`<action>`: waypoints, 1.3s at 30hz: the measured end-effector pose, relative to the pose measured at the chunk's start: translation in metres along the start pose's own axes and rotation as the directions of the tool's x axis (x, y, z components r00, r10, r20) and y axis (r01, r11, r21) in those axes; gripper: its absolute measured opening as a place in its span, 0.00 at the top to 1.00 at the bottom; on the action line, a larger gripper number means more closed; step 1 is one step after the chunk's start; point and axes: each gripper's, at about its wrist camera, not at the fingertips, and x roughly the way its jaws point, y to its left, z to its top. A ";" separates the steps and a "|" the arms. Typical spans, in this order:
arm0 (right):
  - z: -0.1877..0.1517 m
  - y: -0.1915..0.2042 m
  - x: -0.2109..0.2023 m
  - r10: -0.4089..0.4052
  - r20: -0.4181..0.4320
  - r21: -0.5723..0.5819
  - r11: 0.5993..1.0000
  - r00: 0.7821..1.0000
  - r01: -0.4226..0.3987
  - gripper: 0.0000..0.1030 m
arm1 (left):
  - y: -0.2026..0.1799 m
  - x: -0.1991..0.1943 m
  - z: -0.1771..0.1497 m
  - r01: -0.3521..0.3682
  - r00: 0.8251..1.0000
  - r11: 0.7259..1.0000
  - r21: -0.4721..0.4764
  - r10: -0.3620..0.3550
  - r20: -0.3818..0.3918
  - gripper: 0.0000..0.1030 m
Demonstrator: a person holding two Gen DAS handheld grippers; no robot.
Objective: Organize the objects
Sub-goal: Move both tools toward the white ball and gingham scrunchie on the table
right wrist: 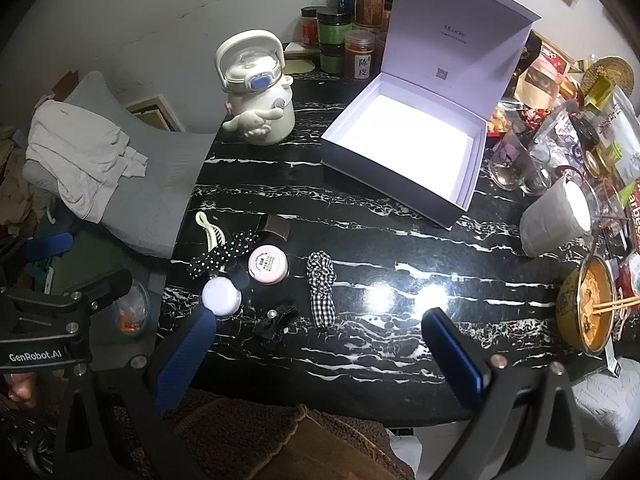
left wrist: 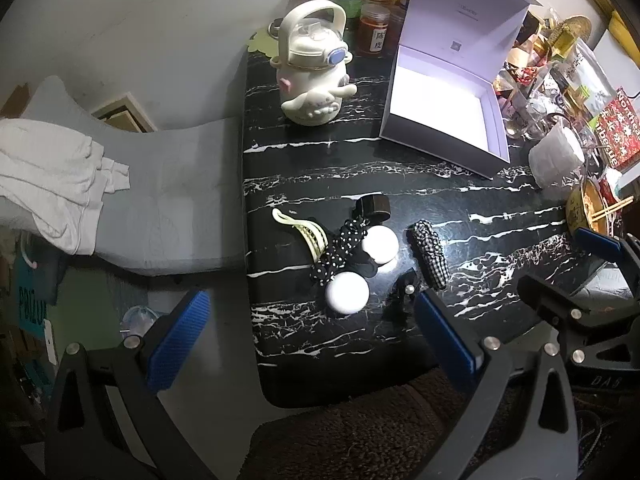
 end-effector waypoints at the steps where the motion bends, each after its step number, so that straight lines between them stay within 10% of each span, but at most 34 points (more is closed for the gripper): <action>1: 0.000 0.000 0.000 0.002 0.001 -0.005 1.000 1.000 -0.002 0.00 | -0.001 -0.001 -0.001 -0.001 1.000 1.000 -0.003 0.001 0.001 0.00; 39: -0.006 -0.035 0.047 0.144 -0.136 -0.197 0.966 0.980 -0.169 0.00 | -0.029 0.037 -0.053 -0.067 0.992 0.937 -0.342 0.026 -0.123 0.01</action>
